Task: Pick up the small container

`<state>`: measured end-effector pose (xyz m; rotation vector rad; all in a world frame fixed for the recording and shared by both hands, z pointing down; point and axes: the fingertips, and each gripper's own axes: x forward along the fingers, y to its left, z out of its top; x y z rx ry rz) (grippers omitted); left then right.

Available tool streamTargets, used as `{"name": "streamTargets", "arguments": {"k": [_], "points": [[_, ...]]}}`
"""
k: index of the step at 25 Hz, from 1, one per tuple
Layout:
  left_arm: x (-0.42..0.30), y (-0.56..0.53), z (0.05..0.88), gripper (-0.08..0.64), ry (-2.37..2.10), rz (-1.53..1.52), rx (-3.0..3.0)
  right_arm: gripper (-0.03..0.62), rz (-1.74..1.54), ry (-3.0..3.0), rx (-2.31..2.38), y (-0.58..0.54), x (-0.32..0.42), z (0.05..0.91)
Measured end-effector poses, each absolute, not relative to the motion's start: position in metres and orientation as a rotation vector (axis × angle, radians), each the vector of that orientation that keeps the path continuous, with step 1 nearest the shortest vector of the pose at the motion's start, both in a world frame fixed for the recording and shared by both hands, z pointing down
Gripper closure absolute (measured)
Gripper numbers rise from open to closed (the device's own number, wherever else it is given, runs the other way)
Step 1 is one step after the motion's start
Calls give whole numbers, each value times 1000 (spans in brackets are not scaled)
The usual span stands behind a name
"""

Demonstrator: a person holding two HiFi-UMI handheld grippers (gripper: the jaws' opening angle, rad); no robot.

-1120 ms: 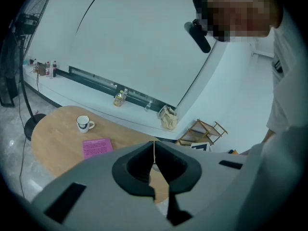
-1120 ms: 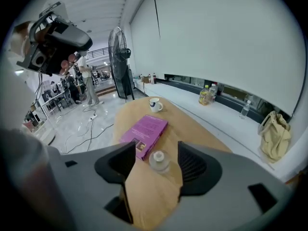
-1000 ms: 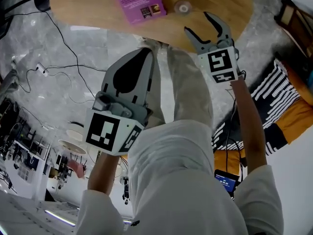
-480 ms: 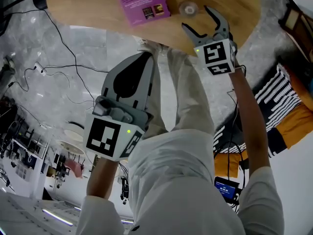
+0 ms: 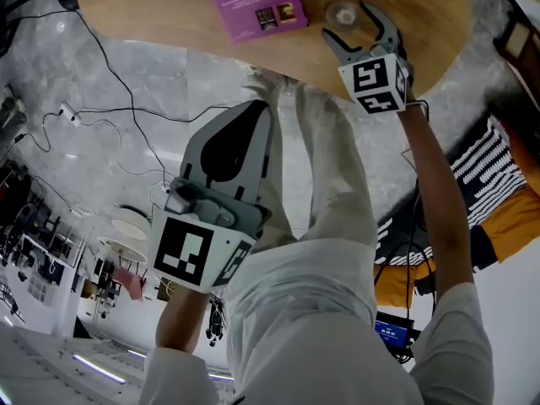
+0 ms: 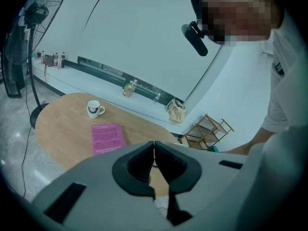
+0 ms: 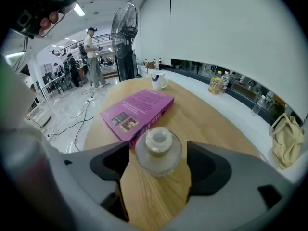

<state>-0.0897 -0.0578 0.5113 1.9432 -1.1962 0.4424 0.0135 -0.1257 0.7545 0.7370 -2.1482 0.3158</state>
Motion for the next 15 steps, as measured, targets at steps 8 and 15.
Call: {"name": "streamTargets", "arguments": {"k": [8,15], "points": [[-96,-55,527,537,-1188,457,1919,230,315,-2138,731,-138,7,778],[-99,-59,533,537,-1185,455,1911,249,319,-2123,694,-143,-1,799]]}}
